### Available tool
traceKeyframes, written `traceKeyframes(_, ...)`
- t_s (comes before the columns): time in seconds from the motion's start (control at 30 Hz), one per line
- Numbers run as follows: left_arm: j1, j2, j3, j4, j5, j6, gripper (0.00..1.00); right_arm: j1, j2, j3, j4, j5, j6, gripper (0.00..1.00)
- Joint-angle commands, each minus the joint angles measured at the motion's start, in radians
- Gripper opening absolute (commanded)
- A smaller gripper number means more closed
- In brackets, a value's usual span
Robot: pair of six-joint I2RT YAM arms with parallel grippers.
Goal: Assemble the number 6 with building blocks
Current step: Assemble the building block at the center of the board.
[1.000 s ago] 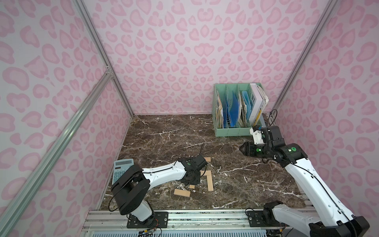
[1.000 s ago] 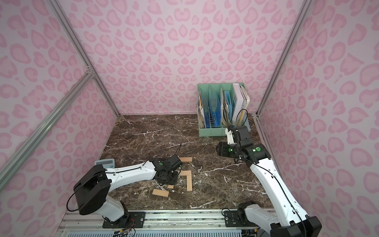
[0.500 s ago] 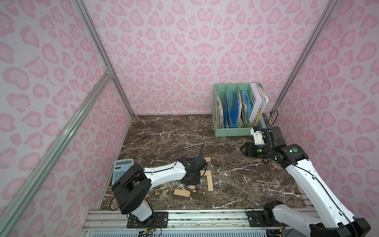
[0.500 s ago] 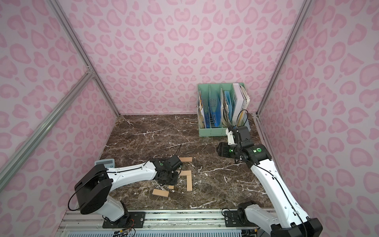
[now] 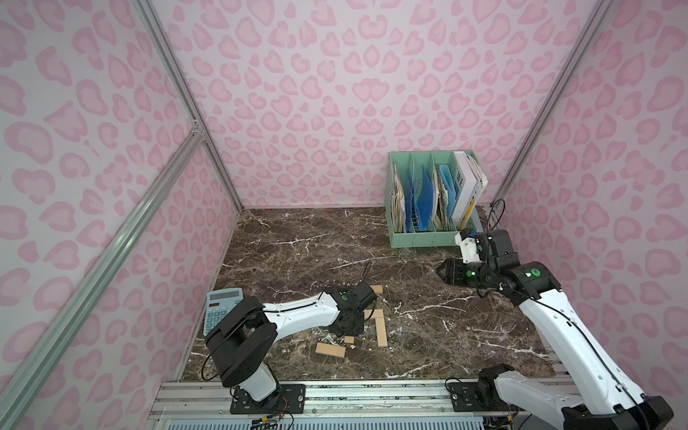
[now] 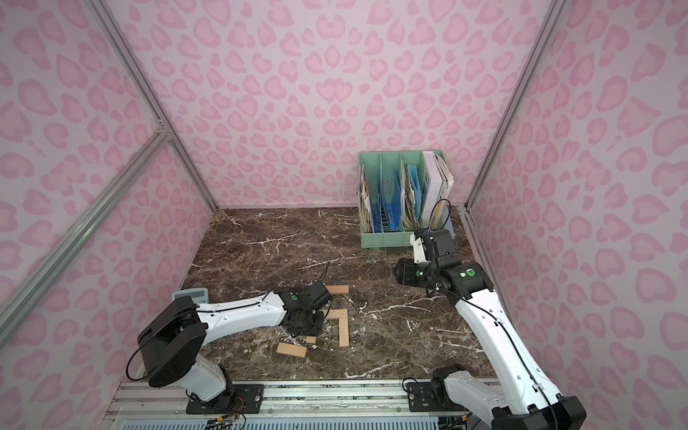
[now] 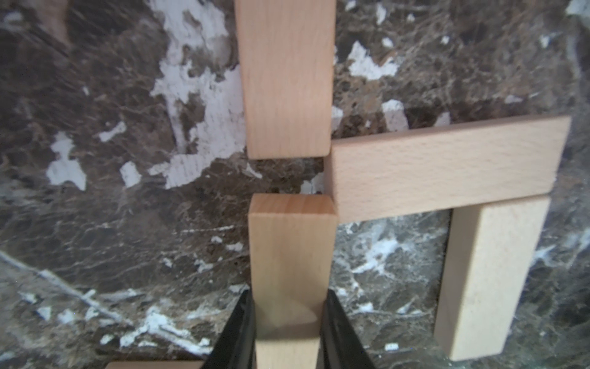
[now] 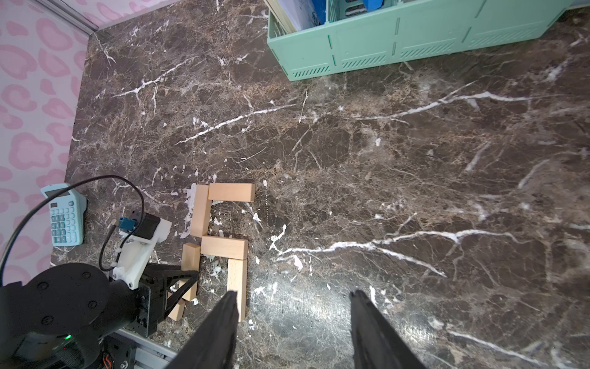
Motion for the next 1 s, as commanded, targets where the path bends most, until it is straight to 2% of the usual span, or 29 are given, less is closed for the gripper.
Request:
traceKeyframes(0.0,0.0,0.01,0.012,-0.005,0.005,-0.002,0.25,0.0,-0.003,0.005,-0.006,0.012,-0.006,0.59)
traceKeyframes(0.7,0.001,0.012,0.017,-0.025,-0.009,-0.016,0.27,-0.002,0.002,0.015,-0.003,0.011,-0.021,0.59)
traceKeyframes(0.73,0.0,0.012,0.017,-0.025,-0.009,-0.015,0.29,-0.002,0.005,0.016,-0.003,0.009,-0.02,0.59)
traceKeyframes(0.9,0.001,0.013,0.029,-0.036,-0.011,-0.001,0.53,-0.001,0.002,0.017,-0.005,0.006,-0.021,0.58)
traceKeyframes(0.97,0.001,0.007,0.028,-0.035,-0.015,0.001,0.58,-0.002,0.0,0.016,-0.005,0.008,-0.02,0.58)
